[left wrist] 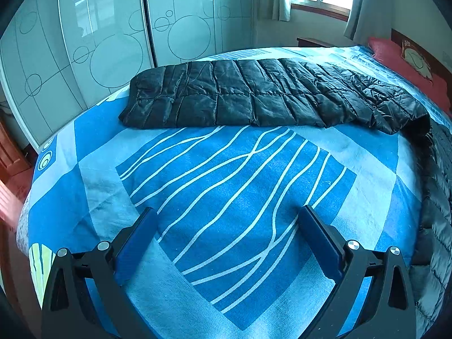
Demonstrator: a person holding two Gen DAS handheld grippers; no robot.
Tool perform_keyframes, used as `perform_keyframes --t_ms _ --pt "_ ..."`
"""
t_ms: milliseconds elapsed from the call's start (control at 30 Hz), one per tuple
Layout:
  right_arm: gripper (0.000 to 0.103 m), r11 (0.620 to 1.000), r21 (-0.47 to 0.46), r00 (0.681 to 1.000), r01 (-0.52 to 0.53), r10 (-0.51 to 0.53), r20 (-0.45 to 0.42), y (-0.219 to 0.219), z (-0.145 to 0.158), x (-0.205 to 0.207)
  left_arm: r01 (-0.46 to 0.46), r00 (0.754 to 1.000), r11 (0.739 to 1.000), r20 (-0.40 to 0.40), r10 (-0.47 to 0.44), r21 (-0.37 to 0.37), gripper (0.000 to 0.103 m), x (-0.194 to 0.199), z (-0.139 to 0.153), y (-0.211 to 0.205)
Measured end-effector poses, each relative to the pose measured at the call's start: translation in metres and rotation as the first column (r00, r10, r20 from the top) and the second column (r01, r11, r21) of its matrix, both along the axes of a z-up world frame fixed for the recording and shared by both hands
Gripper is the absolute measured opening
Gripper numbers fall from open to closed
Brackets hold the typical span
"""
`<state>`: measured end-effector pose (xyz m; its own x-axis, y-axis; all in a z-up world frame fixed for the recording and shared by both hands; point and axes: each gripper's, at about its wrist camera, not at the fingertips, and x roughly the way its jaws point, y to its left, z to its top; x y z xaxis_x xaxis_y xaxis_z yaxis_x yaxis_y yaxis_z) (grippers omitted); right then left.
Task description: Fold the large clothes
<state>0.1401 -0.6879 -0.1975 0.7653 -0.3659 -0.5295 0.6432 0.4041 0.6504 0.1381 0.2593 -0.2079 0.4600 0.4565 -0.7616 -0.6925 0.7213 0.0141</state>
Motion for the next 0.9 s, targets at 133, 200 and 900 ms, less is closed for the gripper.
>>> perform_keyframes --t_ms 133,200,900 --pt "0.007 0.985 -0.164 0.999 -0.045 0.040 -0.037 0.032 0.038 0.016 -0.001 1.000 1.000 0.001 0.001 0.007 0.099 0.000 0.000 -0.001" --pt "0.007 0.966 -0.243 0.996 -0.086 0.077 -0.049 0.056 0.059 0.027 -0.001 1.000 1.000 0.004 0.001 0.010 0.099 0.000 -0.001 -0.001" --pt "0.007 0.527 -0.469 0.688 -0.708 0.666 -0.289 0.471 0.107 0.214 0.000 1.000 1.000 0.011 0.000 0.009 0.099 -0.001 -0.001 0.000"
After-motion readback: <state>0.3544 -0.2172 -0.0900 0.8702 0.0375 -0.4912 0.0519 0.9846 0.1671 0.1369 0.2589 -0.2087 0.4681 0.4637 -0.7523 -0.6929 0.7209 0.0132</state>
